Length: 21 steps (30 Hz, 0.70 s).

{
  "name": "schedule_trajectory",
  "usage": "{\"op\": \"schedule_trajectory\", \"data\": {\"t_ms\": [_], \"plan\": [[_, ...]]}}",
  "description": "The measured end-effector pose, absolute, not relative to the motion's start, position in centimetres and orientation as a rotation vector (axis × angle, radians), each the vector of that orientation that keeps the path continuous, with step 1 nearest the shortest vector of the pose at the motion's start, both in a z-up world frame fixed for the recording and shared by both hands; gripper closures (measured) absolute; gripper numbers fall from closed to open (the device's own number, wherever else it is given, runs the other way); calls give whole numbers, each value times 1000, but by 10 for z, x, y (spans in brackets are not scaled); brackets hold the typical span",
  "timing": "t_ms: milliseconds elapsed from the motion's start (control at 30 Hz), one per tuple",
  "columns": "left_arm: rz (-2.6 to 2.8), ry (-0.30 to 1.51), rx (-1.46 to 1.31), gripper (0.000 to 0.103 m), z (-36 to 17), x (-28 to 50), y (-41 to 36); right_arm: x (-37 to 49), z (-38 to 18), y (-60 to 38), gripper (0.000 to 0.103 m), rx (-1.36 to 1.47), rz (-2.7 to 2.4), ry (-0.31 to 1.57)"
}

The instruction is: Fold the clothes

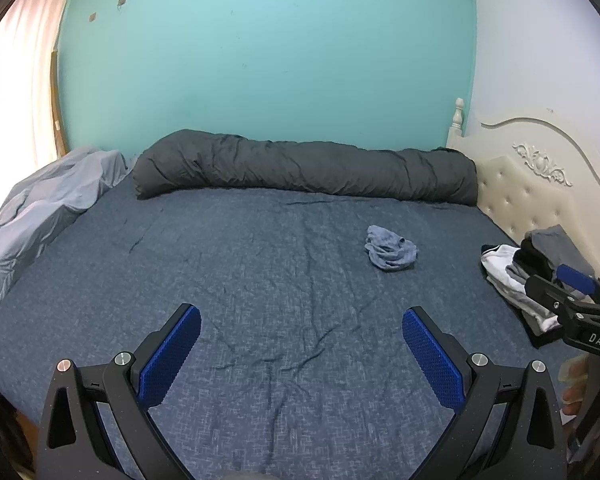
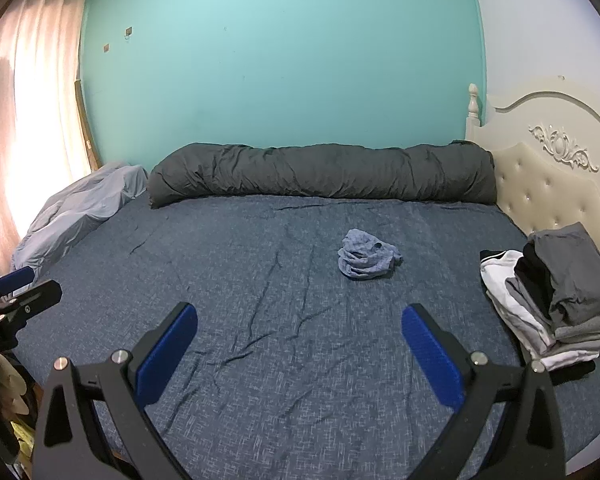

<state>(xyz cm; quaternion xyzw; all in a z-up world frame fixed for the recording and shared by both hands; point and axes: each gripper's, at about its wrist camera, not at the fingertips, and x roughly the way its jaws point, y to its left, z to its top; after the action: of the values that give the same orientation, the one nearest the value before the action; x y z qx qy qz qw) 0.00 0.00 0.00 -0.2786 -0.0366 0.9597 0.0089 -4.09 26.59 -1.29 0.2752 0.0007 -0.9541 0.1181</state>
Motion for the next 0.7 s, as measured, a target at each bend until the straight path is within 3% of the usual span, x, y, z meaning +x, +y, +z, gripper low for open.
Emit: {"op": "schedule_trajectory", "data": {"t_ms": [700], "plan": [[2971, -143, -893, 0, -2, -2, 10, -37, -19, 272, 0, 803, -2795, 1]]}}
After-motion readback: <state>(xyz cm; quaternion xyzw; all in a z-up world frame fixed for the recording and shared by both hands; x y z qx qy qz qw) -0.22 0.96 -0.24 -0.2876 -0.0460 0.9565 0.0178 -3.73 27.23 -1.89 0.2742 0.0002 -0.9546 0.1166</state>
